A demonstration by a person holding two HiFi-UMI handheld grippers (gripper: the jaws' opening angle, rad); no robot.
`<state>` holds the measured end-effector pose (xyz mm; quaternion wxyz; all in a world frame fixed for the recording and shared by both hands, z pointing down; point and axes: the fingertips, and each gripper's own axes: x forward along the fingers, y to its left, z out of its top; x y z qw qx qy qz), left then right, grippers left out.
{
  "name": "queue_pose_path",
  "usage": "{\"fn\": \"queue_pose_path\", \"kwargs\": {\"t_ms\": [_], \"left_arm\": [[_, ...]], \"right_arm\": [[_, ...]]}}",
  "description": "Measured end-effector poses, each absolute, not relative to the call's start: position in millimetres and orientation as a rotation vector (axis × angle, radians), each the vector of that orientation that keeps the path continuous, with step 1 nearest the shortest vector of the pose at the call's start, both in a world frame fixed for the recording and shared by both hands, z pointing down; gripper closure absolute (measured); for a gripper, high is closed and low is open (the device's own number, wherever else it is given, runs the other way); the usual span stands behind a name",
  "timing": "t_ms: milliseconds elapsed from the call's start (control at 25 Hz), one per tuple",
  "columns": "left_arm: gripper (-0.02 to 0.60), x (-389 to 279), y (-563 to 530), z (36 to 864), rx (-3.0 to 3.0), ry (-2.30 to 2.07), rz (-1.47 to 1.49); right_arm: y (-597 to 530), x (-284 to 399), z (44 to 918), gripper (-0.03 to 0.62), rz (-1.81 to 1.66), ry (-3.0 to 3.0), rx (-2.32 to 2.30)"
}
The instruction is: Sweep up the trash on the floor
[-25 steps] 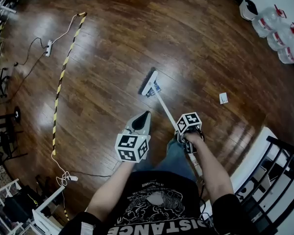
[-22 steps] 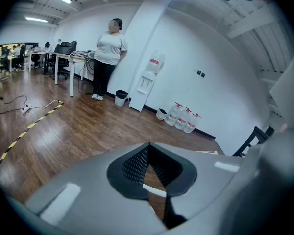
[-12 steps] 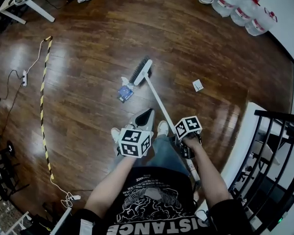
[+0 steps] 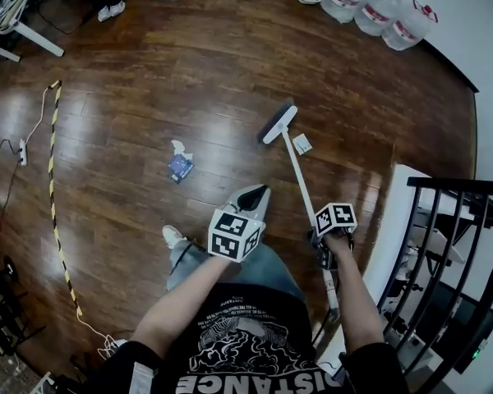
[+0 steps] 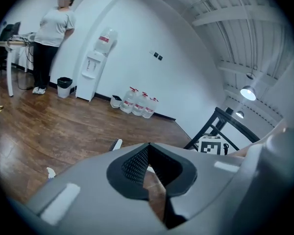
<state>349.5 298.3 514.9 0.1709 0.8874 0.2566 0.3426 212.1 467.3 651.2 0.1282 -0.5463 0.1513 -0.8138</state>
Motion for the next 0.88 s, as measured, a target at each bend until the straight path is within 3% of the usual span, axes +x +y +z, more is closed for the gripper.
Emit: {"fn": "queue_pose_path", "kwargs": {"t_ms": [440,880], "left_arm": [[0.577,375,390,528,2.514,0.868,1.024],[0.577,379,375,540,2.506,0.776,1.058]], "right_arm": [[606,240,673,0.594,-2.466,0.138,-1.639],[697,282,671,0.594,-2.934,-0.028,-1.682]]}}
